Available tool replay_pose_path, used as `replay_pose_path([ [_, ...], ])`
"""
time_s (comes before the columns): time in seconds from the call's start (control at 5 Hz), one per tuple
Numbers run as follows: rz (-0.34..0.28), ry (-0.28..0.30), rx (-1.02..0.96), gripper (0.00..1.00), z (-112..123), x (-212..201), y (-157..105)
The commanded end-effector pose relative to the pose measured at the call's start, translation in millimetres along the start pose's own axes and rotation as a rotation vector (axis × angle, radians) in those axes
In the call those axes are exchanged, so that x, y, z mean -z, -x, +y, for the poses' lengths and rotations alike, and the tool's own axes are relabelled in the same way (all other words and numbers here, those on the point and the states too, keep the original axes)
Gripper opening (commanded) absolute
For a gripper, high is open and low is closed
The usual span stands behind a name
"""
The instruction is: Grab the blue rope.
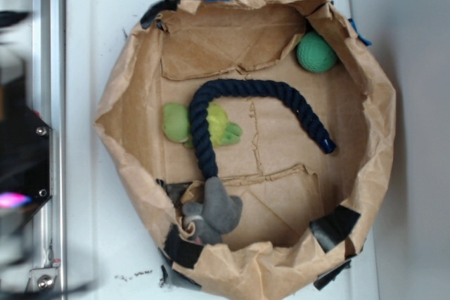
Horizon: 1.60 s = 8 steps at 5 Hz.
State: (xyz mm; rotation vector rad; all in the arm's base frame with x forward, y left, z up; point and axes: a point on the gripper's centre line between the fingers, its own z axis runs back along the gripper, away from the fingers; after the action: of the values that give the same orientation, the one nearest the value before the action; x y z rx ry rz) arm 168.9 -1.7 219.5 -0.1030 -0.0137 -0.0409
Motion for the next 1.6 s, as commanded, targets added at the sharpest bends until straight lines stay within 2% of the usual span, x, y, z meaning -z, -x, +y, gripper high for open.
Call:
replay_pose_path([
  [0.0,-0.074,-0.001,0.079,1.0,26,29,-52],
  [0.2,-0.049,-0.028,0.114,1.0,32,73,-52],
  [0.4,-0.056,-0.013,0.038,1.0,50,101,-61],
  [1.0,-0.056,-0.013,0.038,1.0,50,101,-61],
  [1.2,-0.09,0.006,-0.003,1.0,53,103,-88],
  [1.4,-0.167,0.028,-0.084,1.0,59,109,-108],
])
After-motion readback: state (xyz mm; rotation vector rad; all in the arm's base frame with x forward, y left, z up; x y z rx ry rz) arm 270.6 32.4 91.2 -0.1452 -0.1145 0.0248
